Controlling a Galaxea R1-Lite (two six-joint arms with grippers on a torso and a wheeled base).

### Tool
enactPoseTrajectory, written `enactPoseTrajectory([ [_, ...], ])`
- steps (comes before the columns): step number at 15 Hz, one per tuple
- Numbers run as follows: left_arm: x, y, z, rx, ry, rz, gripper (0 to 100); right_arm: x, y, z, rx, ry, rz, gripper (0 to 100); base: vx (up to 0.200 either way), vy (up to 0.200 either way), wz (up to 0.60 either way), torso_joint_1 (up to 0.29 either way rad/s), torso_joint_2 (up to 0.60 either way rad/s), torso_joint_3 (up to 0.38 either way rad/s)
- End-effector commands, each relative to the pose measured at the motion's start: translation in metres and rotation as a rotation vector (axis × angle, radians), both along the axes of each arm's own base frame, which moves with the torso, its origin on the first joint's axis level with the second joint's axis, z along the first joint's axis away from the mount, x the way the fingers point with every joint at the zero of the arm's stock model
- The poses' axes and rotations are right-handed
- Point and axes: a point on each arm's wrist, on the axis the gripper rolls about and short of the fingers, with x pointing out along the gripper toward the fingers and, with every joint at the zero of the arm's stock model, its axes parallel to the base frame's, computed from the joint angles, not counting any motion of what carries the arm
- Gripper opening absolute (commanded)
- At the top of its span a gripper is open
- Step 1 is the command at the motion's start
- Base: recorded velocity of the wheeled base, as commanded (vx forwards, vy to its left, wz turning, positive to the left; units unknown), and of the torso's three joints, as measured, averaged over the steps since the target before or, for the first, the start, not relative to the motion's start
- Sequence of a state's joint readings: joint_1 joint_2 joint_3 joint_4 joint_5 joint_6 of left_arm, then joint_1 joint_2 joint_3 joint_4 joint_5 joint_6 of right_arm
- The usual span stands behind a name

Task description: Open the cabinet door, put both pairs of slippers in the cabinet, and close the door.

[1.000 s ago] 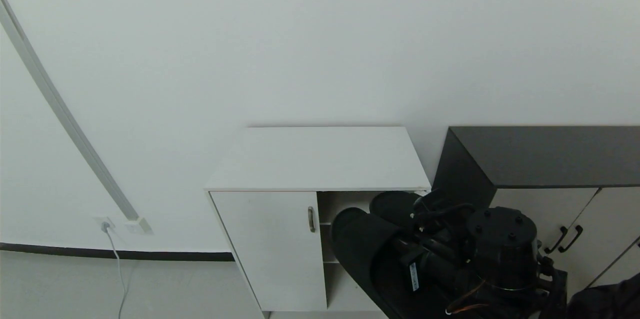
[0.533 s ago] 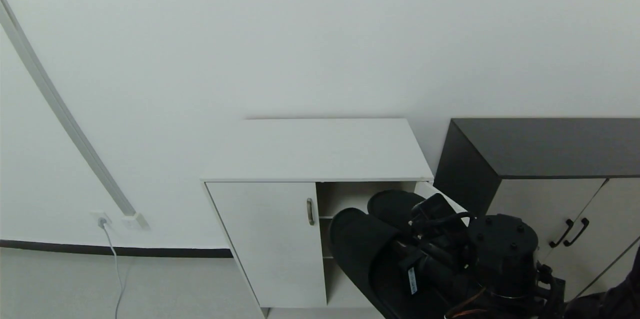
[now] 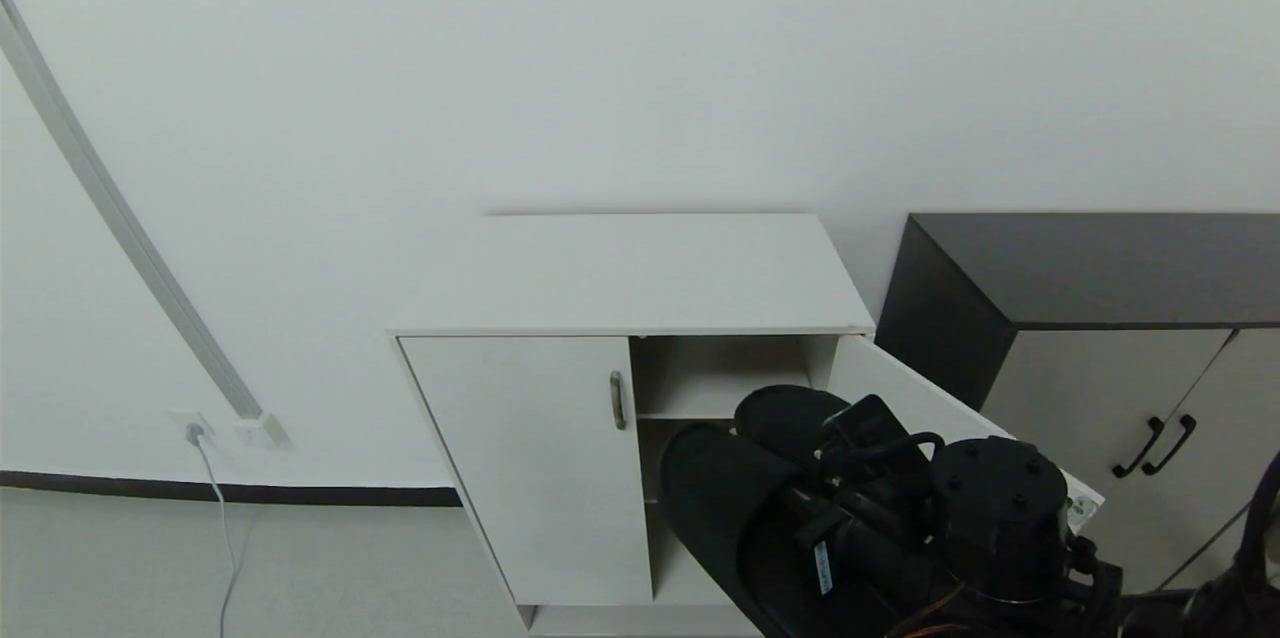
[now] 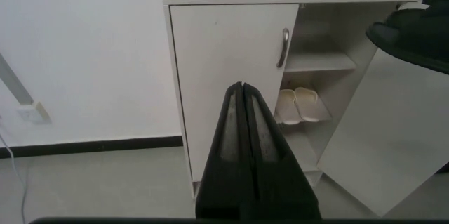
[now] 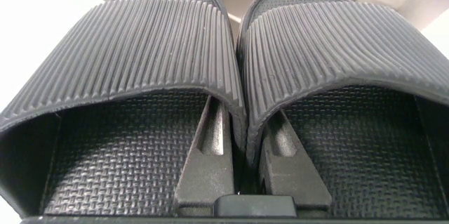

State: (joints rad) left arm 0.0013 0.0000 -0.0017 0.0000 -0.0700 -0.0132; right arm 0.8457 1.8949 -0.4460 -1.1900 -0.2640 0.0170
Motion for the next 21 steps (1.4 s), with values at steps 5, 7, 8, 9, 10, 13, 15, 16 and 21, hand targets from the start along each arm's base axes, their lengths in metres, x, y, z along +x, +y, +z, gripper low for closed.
enactPoseTrajectory([
  [5, 0.0001, 0.0, 0.0, -0.001, 0.002, 0.001, 0, 0.0013, 0.0012, -0.0009, 0.007, -0.006, 0.0, 0, 0.0, 0.0, 0.0, -0.218, 0.52, 0.295],
  [7, 0.0001, 0.0, 0.0, -0.001, 0.002, 0.001, 0, 0.0016, 0.0015, -0.0014, 0.005, -0.009, 0.0, 0, 0.0, 0.0, 0.0, -0.227, 0.55, 0.317],
  [8, 0.0001, 0.0, 0.0, -0.001, 0.002, 0.001, 0, 0.0016, 0.0015, -0.0003, 0.011, -0.014, 0.0, 0, 0.0, 0.0, 0.0, -0.222, 0.53, 0.315],
  [9, 0.0001, 0.0, 0.0, -0.001, 0.002, 0.001, 0, 0.0015, 0.0015, -0.0009, 0.01, -0.013, 0.0, 0, 0.0, 0.0, 0.0, -0.212, 0.53, 0.305],
  [10, 0.0001, 0.0, 0.0, -0.001, 0.002, 0.001, 0, 0.0015, 0.0015, -0.0009, 0.01, -0.013, 0.0, 0, 0.0, 0.0, 0.0, -0.207, 0.53, 0.315],
  [13, 0.0001, 0.0, 0.0, -0.001, 0.002, 0.001, 0, 0.0015, 0.0015, -0.0009, 0.01, -0.013, 0.0, 0, 0.0, 0.0, 0.0, -0.193, 0.51, 0.321],
  [15, 0.0001, 0.0, 0.0, -0.001, 0.002, 0.001, 0, 0.0016, 0.0016, -0.0014, 0.009, -0.012, 0.0, 0, 0.0, 0.0, 0.0, -0.183, 0.51, 0.315],
  [16, 0.0001, 0.0, 0.0, -0.001, 0.002, 0.001, 0, 0.0018, 0.0018, -0.0011, 0.01, -0.013, 0.0, 0, 0.0, 0.0, 0.0, -0.168, 0.48, 0.32],
  [21, 0.0001, 0.0, 0.0, -0.001, 0.002, 0.001, 0, 0.0022, 0.0022, -0.0005, 0.012, -0.015, 0.0, 0, 0.0, 0.0, 0.0, -0.147, 0.48, 0.332],
])
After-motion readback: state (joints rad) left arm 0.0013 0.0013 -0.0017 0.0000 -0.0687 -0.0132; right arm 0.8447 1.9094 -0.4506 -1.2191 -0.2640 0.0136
